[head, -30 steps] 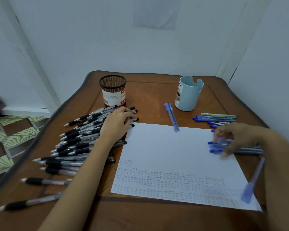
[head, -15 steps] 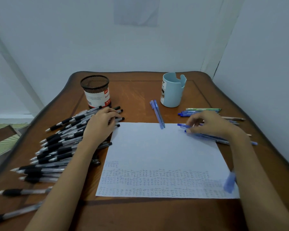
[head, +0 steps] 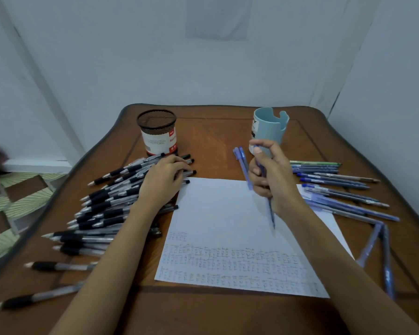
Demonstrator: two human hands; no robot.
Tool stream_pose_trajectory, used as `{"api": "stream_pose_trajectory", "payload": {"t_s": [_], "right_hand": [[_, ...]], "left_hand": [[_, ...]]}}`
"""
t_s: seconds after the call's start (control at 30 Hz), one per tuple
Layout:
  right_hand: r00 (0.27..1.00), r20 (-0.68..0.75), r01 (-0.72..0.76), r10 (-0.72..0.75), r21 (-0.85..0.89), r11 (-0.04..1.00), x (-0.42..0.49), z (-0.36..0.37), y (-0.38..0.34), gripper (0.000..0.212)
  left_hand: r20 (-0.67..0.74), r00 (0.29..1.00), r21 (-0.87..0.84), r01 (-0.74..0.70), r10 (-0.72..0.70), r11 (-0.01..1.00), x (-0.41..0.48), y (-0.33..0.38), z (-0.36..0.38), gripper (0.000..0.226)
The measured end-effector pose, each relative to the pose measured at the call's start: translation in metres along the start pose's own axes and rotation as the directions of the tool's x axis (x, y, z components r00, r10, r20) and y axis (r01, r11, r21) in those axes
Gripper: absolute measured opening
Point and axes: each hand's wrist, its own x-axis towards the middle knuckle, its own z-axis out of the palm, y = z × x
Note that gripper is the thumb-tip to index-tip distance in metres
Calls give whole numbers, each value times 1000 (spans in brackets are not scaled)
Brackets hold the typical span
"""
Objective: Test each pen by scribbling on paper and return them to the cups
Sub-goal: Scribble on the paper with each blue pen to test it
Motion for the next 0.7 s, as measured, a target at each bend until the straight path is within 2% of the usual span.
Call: {"api": "stream_pose_trajectory", "payload": {"t_s": [0.07, 0.17, 0.3, 0.37, 0.4, 0.47, 0.53, 0.57, 0.63, 0.7], "right_hand": [[988, 60, -154, 145, 173, 973, -5, 13, 7, 14], [955, 139, -291, 261, 292, 911, -8, 27, 18, 11], [933, 214, -360, 289, 541, 760, -12, 34, 34, 30], [905, 258, -425, 338, 594, 683, -15, 36, 40, 41], [893, 273, -449, 356, 572, 686, -16, 37, 42, 39], [891, 269, -452, 366, 438, 777, -18, 40, 46, 39], [925, 213, -363, 315, 243, 900, -17, 45, 48, 61], [937, 188, -328, 296, 171, 929, -17, 48, 49, 70], [936, 155, -338, 317, 134, 932, -15, 48, 51, 73], [923, 178, -370, 341, 175, 912, -13, 44, 50, 67]], "left_hand": [[3, 1000, 6, 10, -10, 1000, 0, 1, 0, 26], [0, 1000, 16, 22, -22, 1000, 0, 1, 0, 27], [3, 1000, 18, 22, -22, 1000, 1, 0, 1, 27], [-6, 1000, 13, 20, -20, 1000, 1, 0, 1, 27], [-5, 1000, 14, 22, -22, 1000, 0, 0, 1, 27], [3, 1000, 17, 26, -26, 1000, 0, -1, 1, 27], [10, 1000, 15, 23, -23, 1000, 1, -2, 1, 29], [19, 1000, 16, 19, -19, 1000, 2, -2, 1, 29], [45, 999, 28, 13, -14, 1000, 2, -2, 1, 28], [49, 999, 27, 17, -18, 999, 2, -3, 2, 26]]}}
